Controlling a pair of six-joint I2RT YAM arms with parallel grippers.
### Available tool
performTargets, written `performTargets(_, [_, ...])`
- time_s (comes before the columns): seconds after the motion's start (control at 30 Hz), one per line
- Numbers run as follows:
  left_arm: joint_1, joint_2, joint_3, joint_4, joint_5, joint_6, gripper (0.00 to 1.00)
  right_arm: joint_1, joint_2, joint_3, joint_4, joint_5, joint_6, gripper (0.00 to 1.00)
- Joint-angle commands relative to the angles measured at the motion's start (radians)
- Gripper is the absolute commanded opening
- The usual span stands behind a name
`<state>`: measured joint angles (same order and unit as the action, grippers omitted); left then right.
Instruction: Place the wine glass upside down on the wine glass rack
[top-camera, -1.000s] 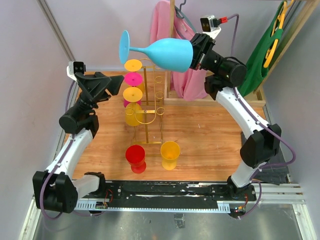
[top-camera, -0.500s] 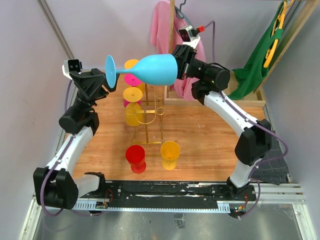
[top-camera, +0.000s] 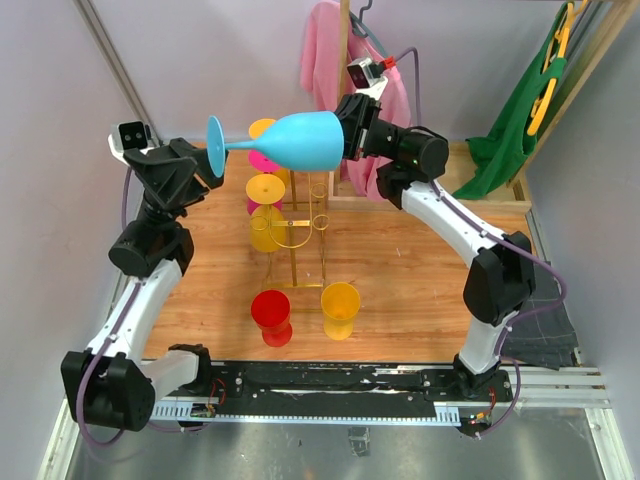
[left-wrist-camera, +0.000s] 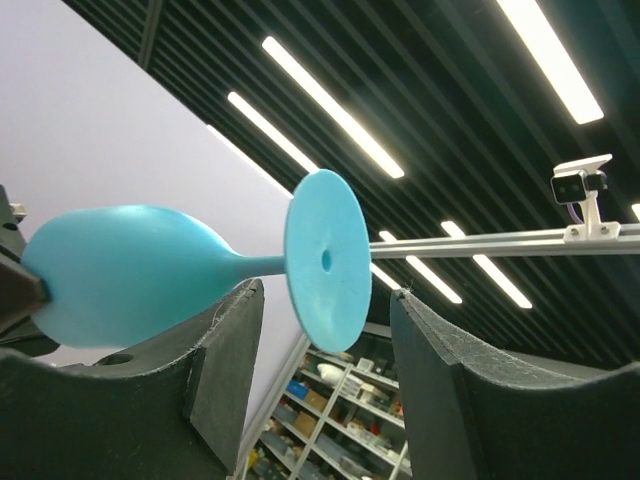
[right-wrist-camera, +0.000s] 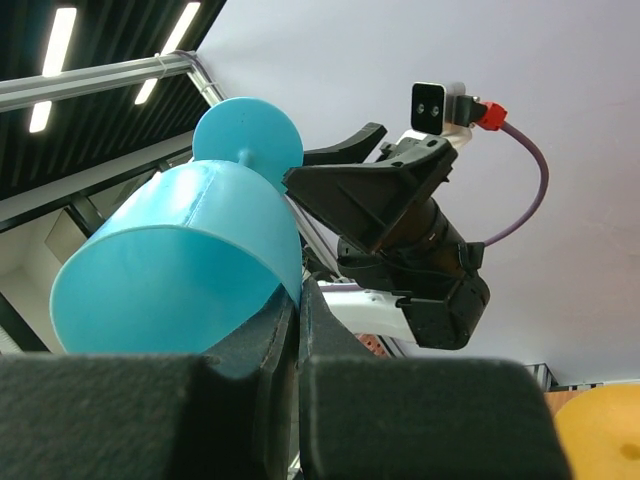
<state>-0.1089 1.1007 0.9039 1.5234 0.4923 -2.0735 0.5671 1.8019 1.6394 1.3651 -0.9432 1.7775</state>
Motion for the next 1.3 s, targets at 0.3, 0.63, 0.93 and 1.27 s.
performTargets(0.3, [-0.021,-0.039,0.03,0.162,-0.004,-0.266,0.27,0.027,0.027,0.037,0.065,-0.02,0.006,0.01])
performTargets(0.63, [-0.021,-0.045,0.046,0.149,-0.019,-0.257,0.0,0.029,0.021,0.02,0.083,-0.019,0.014,0.08])
performTargets(0.93, [-0.021,-0.034,0.13,0.133,-0.036,-0.242,0.0,0.019,-0.015,-0.03,0.107,-0.014,0.02,0.34])
performTargets(1.27, [-0.019,-0.055,0.22,-0.074,0.047,-0.099,0.0,-0.027,-0.146,-0.197,0.114,-0.036,-0.024,0.36])
